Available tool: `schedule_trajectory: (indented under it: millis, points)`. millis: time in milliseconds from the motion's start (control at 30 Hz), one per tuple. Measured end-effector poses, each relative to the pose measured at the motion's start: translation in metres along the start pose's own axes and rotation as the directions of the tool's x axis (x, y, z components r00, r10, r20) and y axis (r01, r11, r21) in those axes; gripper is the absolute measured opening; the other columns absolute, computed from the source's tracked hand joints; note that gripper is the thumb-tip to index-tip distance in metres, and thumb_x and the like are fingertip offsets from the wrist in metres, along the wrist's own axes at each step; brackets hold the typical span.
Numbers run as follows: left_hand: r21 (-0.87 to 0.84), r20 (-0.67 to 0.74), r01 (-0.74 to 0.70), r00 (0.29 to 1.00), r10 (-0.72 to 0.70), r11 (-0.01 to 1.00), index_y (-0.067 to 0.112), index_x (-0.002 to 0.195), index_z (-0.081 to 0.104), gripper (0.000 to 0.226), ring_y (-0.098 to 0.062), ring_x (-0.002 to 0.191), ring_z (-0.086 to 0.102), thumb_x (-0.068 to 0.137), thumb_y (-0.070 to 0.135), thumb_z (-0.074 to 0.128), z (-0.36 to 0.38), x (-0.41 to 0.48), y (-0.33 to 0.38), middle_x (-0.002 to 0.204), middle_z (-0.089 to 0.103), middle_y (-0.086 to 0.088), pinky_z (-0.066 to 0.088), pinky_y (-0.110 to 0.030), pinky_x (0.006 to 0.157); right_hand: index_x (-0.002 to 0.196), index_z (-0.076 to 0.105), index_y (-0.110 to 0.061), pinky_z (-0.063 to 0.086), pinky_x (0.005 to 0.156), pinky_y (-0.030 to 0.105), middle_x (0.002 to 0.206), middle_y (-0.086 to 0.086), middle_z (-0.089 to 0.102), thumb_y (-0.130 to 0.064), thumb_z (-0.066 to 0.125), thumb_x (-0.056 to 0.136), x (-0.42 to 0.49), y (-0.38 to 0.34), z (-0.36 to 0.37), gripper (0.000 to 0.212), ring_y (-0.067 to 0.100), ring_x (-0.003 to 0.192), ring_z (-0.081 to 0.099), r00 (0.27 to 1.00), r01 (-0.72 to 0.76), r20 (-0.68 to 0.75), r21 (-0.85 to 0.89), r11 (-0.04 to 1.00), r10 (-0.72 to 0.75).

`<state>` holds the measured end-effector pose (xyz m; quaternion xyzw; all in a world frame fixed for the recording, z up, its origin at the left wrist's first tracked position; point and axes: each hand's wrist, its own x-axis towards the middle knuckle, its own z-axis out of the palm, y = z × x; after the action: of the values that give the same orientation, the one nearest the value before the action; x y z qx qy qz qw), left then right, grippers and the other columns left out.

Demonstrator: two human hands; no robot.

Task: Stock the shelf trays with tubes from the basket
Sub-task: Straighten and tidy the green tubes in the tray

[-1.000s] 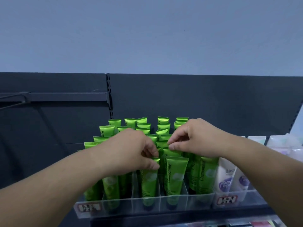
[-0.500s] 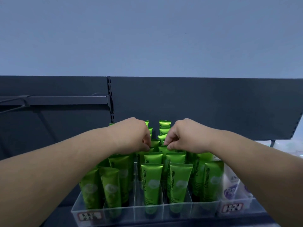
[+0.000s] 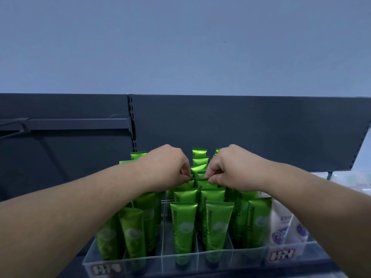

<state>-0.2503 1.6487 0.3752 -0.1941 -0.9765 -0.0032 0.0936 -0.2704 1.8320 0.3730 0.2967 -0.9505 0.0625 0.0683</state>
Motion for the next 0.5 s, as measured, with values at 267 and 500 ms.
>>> schedule_trajectory:
  millis: [267, 500]
  points:
    - [-0.044, -0.001, -0.013, 1.0, 0.013, 0.999, 0.029, 0.103, 0.072, 0.019, -0.003, 0.083, 0.059, 0.091, 0.034, 0.059, 0.0015, -0.0031, 0.0005, 0.1, 0.071, 0.013, 0.051, -0.022, 0.081, 0.101, 0.074, -0.028, 0.045, 0.072, 0.017, 0.091, -0.009, 0.074, -0.026, 0.065, 0.09, -0.0019, -0.0004, -0.0031, 0.015, 0.0, 0.072, 0.056, 1.0, 0.004, 0.001, -0.014, 1.0, -0.004]
    - [-0.019, -0.023, -0.011, 1.0, 0.01, 1.0, 0.029, 0.105, 0.072, 0.02, -0.006, 0.089, 0.062, 0.092, 0.033, 0.057, 0.0025, -0.005, 0.0011, 0.1, 0.071, 0.012, 0.051, -0.023, 0.082, 0.102, 0.074, -0.027, 0.051, 0.08, 0.023, 0.098, -0.009, 0.072, -0.025, 0.066, 0.089, -0.0032, -0.0032, 0.0028, 0.016, 0.005, 0.083, 0.06, 1.0, -0.01, 0.017, -0.021, 1.0, 0.01]
